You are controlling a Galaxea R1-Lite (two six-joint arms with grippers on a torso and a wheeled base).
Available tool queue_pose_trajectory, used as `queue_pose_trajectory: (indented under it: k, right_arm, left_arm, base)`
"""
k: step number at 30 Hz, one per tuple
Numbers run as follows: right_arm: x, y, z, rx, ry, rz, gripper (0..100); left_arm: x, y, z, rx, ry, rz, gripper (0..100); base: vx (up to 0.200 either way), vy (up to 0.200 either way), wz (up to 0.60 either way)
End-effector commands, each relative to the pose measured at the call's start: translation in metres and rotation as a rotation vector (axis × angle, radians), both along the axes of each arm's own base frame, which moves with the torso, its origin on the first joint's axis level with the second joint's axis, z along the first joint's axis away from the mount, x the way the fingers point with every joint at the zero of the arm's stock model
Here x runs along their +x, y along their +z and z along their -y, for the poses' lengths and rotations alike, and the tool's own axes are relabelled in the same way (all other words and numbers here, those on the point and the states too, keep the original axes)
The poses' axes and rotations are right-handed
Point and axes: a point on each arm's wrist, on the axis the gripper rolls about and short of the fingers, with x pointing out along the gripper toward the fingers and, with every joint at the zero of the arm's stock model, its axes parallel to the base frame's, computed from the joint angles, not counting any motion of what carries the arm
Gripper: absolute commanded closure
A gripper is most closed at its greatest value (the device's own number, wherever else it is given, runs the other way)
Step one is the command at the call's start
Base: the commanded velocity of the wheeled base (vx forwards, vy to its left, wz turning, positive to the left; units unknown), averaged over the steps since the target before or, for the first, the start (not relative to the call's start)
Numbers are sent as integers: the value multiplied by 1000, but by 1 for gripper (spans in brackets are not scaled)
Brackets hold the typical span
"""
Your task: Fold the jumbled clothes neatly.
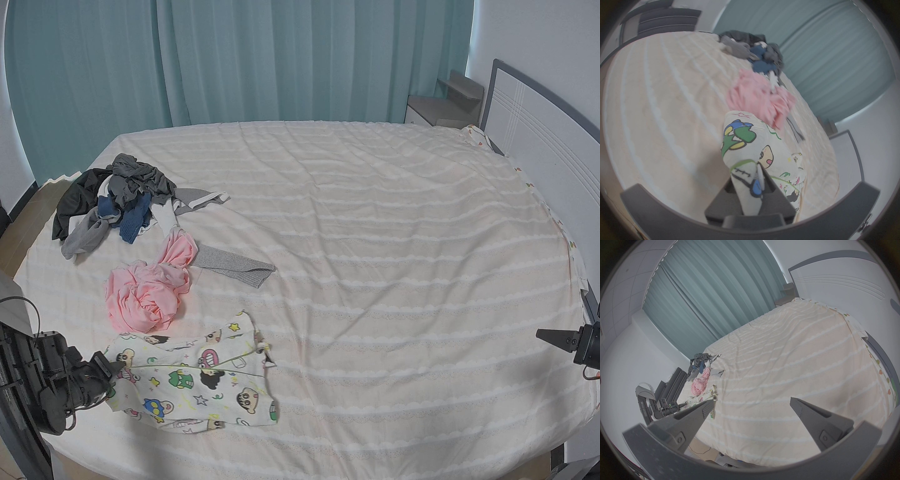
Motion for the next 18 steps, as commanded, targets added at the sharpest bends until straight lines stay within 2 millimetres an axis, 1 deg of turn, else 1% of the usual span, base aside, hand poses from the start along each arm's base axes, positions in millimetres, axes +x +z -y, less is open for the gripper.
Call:
queue_pose_trajectory:
  k: [1,5,7,8,18]
  right_arm:
    - [0,0,0,-1,-1,2,0]
    - [0,0,0,0,0,3,0]
    - [0,1,0,-1,0,4,0]
    - [0,1,0,-1,0,4,0]
    - [-1,0,0,-1,2,4,0]
  left_arm:
    - [-21,-5,-42,-53,155,-11,100]
    - [-23,-12,-49,-61,191,-28,100]
    - [-23,-13,-50,-64,195,-31,100]
    - [-23,-13,-50,-68,198,-34,0]
    - [-23,-11,-52,-30,233,-29,0]
  base:
    - [0,0,0]
    - [0,0,0]
    - [0,0,0]
    - [0,0,0]
    - [0,0,0]
